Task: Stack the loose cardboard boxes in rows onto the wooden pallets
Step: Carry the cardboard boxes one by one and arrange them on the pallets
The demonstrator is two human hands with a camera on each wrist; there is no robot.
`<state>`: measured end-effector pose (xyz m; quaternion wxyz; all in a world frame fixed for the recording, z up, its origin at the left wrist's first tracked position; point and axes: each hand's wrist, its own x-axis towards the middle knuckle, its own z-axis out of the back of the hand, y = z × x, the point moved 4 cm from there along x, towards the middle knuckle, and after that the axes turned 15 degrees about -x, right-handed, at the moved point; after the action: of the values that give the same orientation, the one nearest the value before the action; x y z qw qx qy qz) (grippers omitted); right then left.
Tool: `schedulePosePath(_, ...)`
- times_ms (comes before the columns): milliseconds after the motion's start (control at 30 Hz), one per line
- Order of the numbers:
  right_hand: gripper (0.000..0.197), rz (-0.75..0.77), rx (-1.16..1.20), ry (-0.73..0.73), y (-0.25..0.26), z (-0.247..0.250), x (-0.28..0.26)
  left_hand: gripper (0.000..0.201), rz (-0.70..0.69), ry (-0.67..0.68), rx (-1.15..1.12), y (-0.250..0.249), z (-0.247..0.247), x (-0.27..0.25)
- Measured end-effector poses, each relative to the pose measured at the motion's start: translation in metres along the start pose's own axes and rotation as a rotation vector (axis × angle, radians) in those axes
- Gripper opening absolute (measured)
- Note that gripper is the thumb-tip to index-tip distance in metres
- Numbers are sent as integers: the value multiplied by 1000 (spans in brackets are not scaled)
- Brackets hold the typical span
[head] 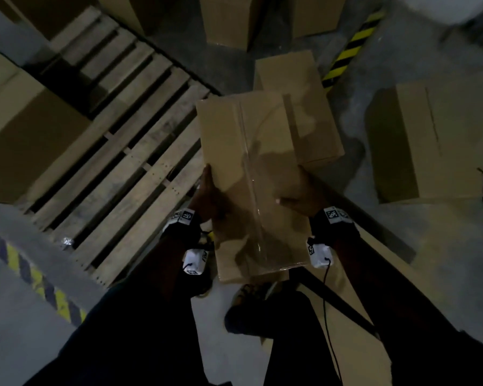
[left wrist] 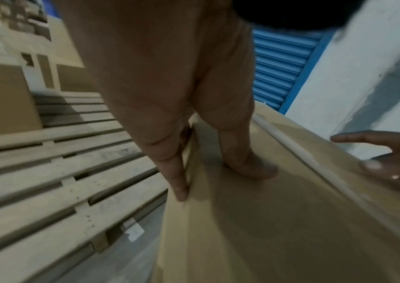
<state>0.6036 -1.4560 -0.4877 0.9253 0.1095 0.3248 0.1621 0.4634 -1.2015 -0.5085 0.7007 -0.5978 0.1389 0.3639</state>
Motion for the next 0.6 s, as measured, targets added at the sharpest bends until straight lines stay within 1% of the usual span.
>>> schedulePosePath(67,113,-21,55,32,10,2,-1,115,-4,-1,-6,-1,1,0)
schedulePosePath(100,113,-24,102,53,16,2,-2,117,30,6,20,-3,-2,0)
schedulePosePath(167,124,-18,168,26,25,6,1,130,88,1,101,-11,-7,-4)
schedulePosePath(200,130,-28,168,19,29,8,1,136,76,3,126,-16,-7,-9)
schedulePosePath(300,141,-73,157,37,37,19,-10,149,-8,85,54,-32,9,-23)
schedulePosePath(367,146,-62,184,39,45,31,-23,151,-5,90,9,-41,27,-40)
schedulePosePath(433,147,-48,156,47,55,43,-44,150,1,86,-24,-53,39,-60)
schedulePosePath(500,152,-48,134,28,67,54,-68,150,-5,85,-3,-67,47,-85)
schedulePosePath(600,158,-81,126,2,83,70,-101,151,-53,85,-31,-78,58,-121)
